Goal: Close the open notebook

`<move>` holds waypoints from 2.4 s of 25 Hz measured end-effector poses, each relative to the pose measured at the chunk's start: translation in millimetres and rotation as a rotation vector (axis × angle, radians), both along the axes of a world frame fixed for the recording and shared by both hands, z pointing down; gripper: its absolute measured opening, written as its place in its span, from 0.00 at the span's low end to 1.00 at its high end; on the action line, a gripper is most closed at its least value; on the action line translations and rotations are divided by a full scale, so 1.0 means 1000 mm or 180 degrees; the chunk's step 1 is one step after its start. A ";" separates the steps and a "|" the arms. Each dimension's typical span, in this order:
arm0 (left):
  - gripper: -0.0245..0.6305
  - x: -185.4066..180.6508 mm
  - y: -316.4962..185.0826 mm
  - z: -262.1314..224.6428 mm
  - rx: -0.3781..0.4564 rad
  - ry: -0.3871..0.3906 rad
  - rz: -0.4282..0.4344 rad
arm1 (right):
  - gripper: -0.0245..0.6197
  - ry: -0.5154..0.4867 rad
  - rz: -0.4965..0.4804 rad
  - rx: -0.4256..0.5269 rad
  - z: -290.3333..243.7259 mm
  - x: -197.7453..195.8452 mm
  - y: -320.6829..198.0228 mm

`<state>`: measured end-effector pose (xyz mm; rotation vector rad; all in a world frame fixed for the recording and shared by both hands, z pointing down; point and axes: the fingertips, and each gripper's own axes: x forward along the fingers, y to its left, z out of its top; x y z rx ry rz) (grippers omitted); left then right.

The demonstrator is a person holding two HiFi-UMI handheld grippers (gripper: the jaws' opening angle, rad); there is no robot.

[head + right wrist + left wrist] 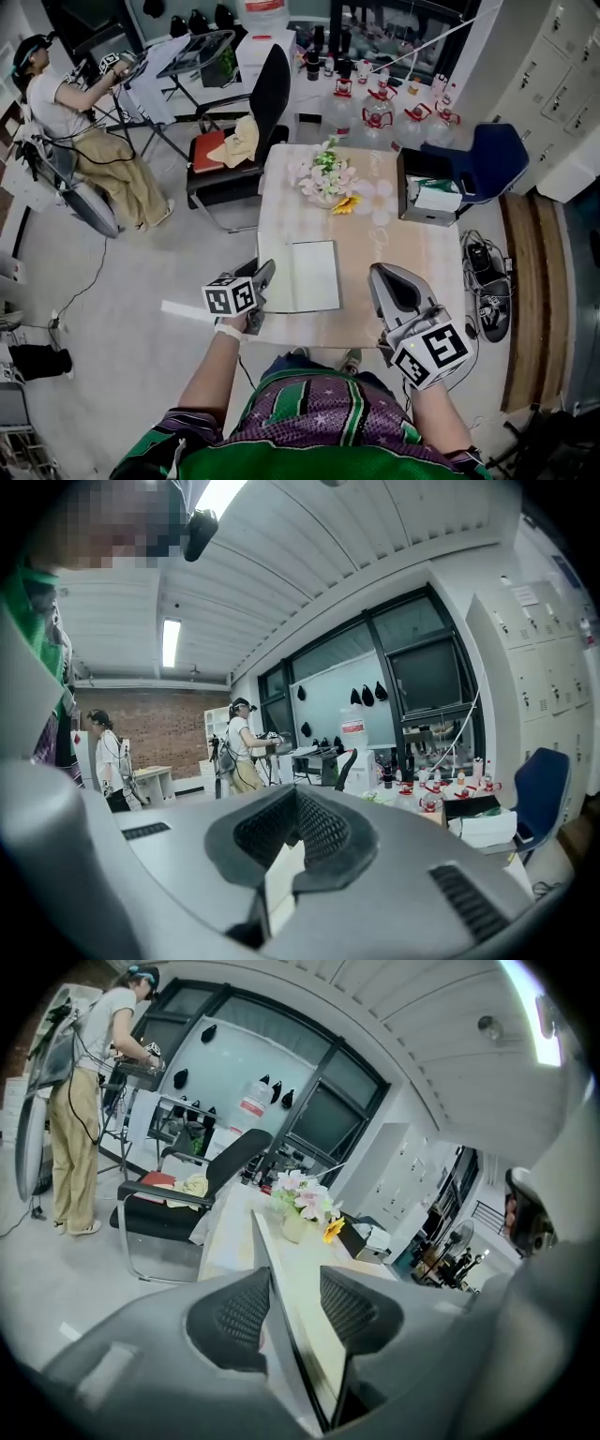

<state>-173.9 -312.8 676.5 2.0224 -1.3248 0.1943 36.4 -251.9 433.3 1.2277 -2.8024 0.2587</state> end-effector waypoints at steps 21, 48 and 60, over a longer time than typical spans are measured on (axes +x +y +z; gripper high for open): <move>0.30 0.114 -0.024 -0.006 0.0036 0.0077 0.0588 | 0.04 -0.0076 0.0283 0.0008 0.003 0.067 -0.002; 0.30 0.159 -0.031 -0.111 0.0696 -0.0076 0.0782 | 0.04 -0.0291 0.0524 0.0317 -0.044 0.126 -0.025; 0.30 0.168 -0.027 -0.202 0.1351 -0.0253 0.0860 | 0.04 -0.0136 0.0812 0.0358 -0.057 0.166 -0.039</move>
